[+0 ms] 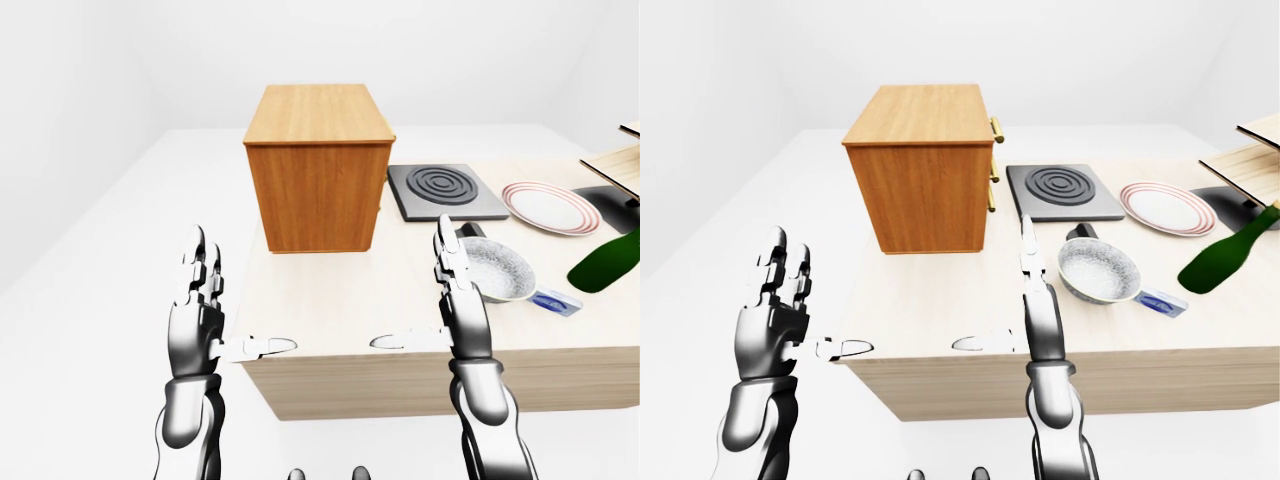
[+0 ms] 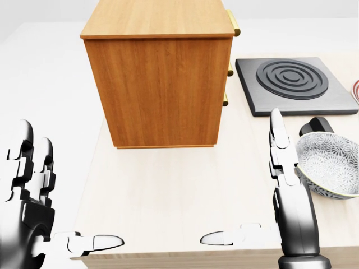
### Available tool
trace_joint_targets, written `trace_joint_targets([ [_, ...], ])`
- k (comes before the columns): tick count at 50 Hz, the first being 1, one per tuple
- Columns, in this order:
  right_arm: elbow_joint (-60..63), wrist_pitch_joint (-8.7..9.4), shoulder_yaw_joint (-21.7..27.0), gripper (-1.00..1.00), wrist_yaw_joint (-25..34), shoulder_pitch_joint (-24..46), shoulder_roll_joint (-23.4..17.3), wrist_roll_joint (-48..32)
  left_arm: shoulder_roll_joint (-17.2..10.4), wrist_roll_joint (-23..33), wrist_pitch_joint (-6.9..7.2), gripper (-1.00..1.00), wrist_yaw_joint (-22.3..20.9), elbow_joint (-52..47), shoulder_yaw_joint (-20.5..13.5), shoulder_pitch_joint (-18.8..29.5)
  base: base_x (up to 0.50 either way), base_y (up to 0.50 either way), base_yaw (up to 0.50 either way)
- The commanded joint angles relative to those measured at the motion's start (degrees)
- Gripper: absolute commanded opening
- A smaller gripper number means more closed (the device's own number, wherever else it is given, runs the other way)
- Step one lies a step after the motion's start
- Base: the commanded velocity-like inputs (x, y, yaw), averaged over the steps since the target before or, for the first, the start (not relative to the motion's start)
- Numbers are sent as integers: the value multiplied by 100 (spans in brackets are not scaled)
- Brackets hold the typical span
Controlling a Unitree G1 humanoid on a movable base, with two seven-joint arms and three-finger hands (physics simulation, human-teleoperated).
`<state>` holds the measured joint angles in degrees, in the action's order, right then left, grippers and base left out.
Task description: Put the bowl on the top of the cabinet.
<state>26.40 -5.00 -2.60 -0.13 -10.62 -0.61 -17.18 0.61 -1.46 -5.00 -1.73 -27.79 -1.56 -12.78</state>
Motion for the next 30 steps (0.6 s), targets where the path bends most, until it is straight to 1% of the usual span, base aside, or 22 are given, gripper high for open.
trace_joint_targets([
  [1,-24,0,7,100,3,8,-6,30,1,5,0,100,-8,16,10,2,5,4,0],
  [9,-46,0,10,100,12,9,-8,43,1,12,0,100,-7,38,14,17,21,3,0],
  [30,-72,0,13,100,19,21,-6,53,-9,27,0,100,-20,75,19,37,40,6,0],
])
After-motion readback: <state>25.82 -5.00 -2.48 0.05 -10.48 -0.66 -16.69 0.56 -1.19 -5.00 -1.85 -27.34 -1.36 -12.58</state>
